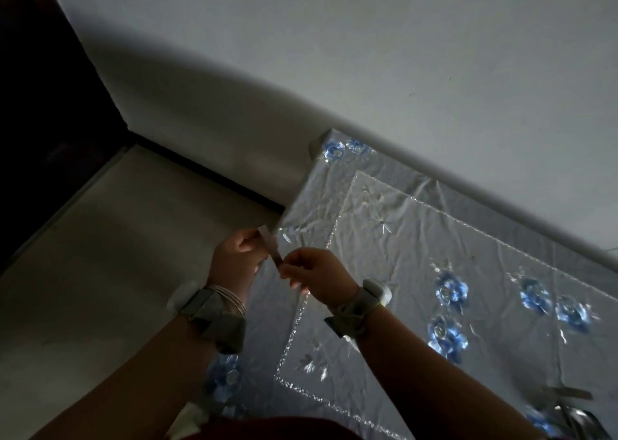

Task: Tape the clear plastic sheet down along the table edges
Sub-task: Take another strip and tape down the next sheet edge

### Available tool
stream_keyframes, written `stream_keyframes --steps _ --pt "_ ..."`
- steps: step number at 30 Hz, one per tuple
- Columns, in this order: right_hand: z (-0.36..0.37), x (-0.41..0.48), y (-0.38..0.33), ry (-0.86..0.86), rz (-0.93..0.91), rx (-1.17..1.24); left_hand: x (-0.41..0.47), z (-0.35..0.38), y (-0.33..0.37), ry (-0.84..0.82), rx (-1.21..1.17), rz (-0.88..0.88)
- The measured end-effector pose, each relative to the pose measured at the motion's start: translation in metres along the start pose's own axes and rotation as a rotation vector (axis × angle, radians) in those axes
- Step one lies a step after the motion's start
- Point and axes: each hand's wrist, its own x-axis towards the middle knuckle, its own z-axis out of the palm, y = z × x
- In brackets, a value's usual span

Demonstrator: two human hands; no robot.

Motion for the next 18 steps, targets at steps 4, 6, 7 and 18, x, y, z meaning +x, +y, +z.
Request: stream_keyframes --steps 4,6,7,18 --pt "-0.005 0.02 0.004 -0.008 0.065 -0.046 0.019 -0.004 -0.005 -0.055 -0.05 -0.118" --pt "-0.009 0.032 0.004 0.004 0.106 -0.003 0.033 -0.004 -0.005 -0.068 -0.062 -0.165" --pt "-0.008 0.037 0.005 0.002 0.141 0.028 0.04 -0.005 -0.007 -0.061 -0.033 -0.155" --pt "-0.012 0.074 -0.009 0.031 0.391 0.279 0.094 0.012 -0.02 0.191 0.415 0.072"
